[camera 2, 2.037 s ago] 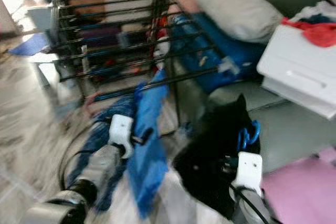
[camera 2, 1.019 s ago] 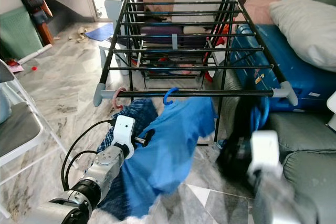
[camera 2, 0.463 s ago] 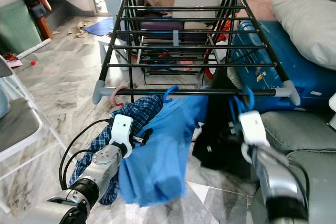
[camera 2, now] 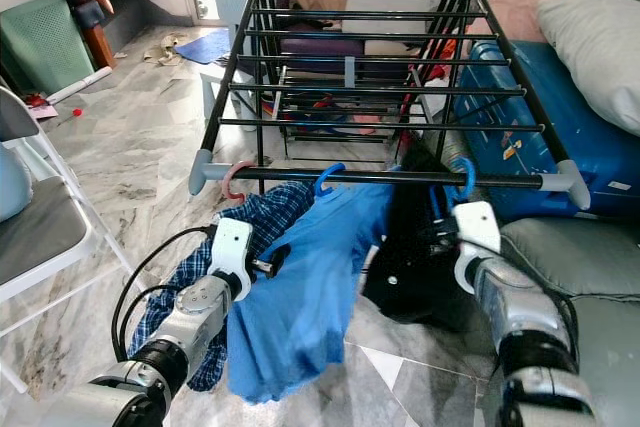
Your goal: Hang hanger
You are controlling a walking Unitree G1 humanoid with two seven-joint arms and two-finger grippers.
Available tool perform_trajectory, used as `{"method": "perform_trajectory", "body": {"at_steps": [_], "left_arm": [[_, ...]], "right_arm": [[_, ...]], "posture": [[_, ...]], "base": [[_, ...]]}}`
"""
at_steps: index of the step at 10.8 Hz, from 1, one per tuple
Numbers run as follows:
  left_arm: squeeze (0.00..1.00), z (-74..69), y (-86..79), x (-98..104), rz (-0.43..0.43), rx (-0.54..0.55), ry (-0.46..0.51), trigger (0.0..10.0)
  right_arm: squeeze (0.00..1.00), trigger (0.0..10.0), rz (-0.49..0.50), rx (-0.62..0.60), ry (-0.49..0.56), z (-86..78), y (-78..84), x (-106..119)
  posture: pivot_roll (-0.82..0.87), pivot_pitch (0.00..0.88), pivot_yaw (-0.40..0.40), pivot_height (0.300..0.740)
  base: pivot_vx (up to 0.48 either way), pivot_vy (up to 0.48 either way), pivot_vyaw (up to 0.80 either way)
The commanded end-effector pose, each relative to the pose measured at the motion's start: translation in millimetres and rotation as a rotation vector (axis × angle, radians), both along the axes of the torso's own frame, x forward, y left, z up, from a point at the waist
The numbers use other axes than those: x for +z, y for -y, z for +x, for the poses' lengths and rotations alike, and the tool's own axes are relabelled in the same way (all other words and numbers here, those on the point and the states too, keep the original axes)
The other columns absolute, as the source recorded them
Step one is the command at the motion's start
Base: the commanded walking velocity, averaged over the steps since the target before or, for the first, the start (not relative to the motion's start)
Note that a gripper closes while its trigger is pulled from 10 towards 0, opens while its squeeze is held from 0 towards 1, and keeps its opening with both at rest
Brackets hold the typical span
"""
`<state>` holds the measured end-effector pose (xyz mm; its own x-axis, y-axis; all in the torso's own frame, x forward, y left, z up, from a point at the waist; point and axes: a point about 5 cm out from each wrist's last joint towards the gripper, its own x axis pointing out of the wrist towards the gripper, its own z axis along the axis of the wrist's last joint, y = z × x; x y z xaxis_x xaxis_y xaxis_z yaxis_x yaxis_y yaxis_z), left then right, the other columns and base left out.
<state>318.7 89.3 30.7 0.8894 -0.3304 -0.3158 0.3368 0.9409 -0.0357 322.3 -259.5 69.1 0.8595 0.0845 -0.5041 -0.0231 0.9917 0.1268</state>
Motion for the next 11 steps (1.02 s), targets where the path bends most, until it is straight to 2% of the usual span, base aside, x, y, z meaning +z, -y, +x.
{"method": "perform_trajectory", "body": {"at_steps": [1,3,5,6,7,9,10,11], "left_arm": [[0.00,3.4,-1.2,3.1,0.005,0.005,0.001,10.0],[0.00,3.2,-2.2,2.5,0.006,0.008,-0.002,10.0],[0.00,3.5,-1.8,2.5,0.008,0.009,-0.005,10.0],[0.00,3.4,-1.3,2.4,0.010,0.008,-0.007,10.0],[0.00,3.3,-1.2,2.1,0.013,0.007,-0.010,10.0],[0.00,2.4,-1.0,1.0,0.015,0.008,-0.015,10.0],[0.00,2.0,-1.1,0.5,0.022,0.008,-0.014,10.0],[0.00,1.7,-1.1,0.2,0.025,0.007,-0.013,10.0]], "right_arm": [[0.00,10.0,0.065,-0.073,-0.013,0.5,6.5,-0.3],[0.00,10.0,0.093,-0.159,-0.037,-6.5,21.4,-8.3],[0.00,10.0,0.099,-0.174,-0.060,-12.6,25.7,-15.9],[0.24,10.0,0.106,-0.195,-0.050,-14.9,29.1,-17.2],[1.00,10.0,0.093,-0.214,-0.032,-15.7,33.4,-15.8],[1.00,10.0,0.010,-0.186,0.006,-20.8,38.6,-13.6],[1.00,10.0,-0.053,-0.157,0.045,-30.9,39.1,-13.2],[1.00,10.0,-0.069,-0.148,0.061,-35.5,38.2,-12.9]], "posture": [[-0.03,0.000,-0.017,0.740],[-0.03,0.000,-0.016,0.740],[-0.03,0.000,-0.016,0.740],[-0.03,0.000,-0.014,0.740],[-0.03,0.000,-0.014,0.740],[-0.03,0.000,-0.017,0.740],[-0.04,0.000,-0.019,0.740],[-0.04,0.000,-0.017,0.740]], "base": [[0.000,0.000,0.00],[0.000,0.000,0.00],[0.000,0.000,0.00],[0.000,0.000,0.00],[0.000,0.000,0.00],[0.000,0.000,0.00],[0.000,0.000,0.00],[0.000,0.000,0.00]]}}
